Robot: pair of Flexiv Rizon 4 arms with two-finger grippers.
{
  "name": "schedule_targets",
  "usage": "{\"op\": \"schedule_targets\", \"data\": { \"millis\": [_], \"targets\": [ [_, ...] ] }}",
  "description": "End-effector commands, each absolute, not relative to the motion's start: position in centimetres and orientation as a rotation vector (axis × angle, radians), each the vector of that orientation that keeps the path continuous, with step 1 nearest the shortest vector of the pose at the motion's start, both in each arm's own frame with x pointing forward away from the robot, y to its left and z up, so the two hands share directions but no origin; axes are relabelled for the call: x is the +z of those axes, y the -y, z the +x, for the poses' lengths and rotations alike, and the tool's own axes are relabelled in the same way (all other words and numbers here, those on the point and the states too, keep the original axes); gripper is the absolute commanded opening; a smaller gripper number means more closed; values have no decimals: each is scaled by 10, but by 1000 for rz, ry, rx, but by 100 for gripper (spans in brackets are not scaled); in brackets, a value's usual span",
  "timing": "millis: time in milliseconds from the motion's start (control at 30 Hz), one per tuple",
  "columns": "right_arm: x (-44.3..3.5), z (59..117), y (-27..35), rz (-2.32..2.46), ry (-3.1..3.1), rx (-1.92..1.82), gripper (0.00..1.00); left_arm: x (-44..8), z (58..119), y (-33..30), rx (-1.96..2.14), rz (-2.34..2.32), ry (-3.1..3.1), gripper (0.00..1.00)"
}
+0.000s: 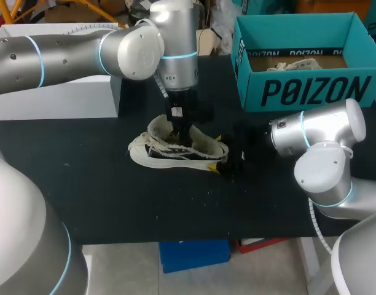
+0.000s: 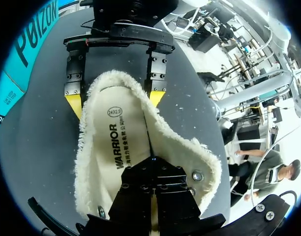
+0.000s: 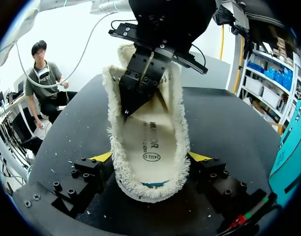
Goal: Take the shoe out of the shoebox, open the shoe tongue, remove and reinsert the insole, then place the shoe into the shoebox
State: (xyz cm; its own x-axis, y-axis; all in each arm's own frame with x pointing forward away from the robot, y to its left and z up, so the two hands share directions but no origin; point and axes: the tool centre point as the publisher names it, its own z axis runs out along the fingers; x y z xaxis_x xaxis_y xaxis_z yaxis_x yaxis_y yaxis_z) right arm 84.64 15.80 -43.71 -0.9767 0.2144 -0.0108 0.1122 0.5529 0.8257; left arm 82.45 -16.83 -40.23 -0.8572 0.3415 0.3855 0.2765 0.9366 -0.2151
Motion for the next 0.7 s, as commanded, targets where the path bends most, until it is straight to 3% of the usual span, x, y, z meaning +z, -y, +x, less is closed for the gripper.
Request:
{"op": "schedule_targets", "data": {
  "millis": [33,700],
  "targets": [
    [-439,847,-157,283,-2670,1408,8,-409,819,170,207,-447,2674,0],
    [-439,847,-157,283,-2670,1408,9,-423,818,165,157,-375,2729,0]
  ]
}}
